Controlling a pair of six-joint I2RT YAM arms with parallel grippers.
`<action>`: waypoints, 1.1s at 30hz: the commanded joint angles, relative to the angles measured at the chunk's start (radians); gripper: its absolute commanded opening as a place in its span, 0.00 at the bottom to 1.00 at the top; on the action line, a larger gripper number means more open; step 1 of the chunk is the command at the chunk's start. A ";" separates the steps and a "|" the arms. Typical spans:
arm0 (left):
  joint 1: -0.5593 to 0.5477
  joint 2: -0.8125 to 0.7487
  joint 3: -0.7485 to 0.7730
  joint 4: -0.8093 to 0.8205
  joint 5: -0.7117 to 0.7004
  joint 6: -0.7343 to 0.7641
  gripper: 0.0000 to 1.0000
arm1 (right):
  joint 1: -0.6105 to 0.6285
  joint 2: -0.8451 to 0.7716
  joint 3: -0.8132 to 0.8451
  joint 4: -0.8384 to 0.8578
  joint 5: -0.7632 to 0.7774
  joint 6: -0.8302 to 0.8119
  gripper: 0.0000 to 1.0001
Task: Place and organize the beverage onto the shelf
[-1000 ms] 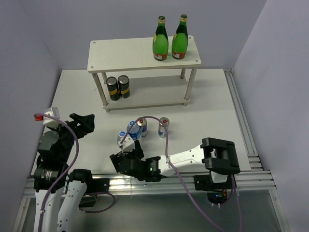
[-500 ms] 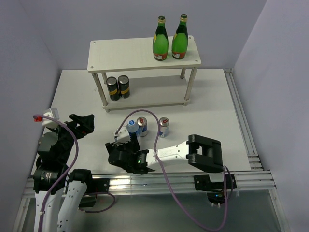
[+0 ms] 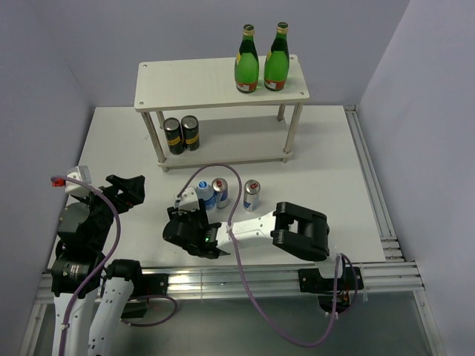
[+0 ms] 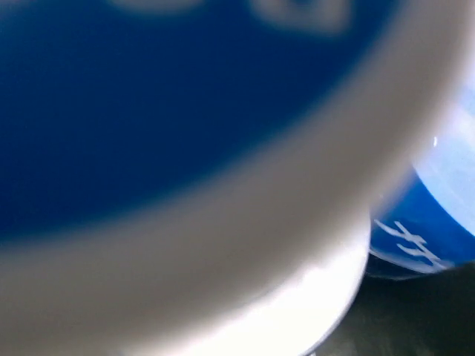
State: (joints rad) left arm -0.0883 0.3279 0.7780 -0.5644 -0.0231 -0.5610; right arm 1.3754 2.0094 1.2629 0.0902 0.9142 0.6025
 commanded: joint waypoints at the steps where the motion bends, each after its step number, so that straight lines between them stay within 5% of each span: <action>1: 0.005 -0.001 0.001 0.040 0.014 0.021 0.99 | -0.027 0.018 0.053 0.014 0.054 0.019 0.37; 5: 0.007 0.002 0.003 0.038 0.014 0.019 0.99 | -0.021 -0.032 0.055 -0.035 0.058 0.036 0.02; 6: 0.009 0.003 0.003 0.038 0.014 0.021 0.99 | -0.015 -0.050 0.052 -0.047 0.066 0.042 0.00; 15: 0.019 0.007 0.003 0.041 0.014 0.023 0.99 | 0.166 -0.487 -0.042 -0.026 0.219 -0.091 0.00; 21: 0.021 0.010 0.003 0.041 0.014 0.024 0.99 | 0.172 -0.695 -0.033 -0.053 0.337 -0.249 0.00; 26: 0.021 0.005 0.003 0.041 0.014 0.023 0.99 | -0.004 -0.809 -0.023 -0.253 0.221 -0.172 0.00; 33: 0.021 0.003 0.001 0.043 0.014 0.023 0.99 | -0.280 -0.946 -0.224 -0.113 0.060 -0.245 0.00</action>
State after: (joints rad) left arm -0.0750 0.3309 0.7780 -0.5640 -0.0227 -0.5606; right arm 1.1454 1.1038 1.0103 -0.1272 1.0195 0.3817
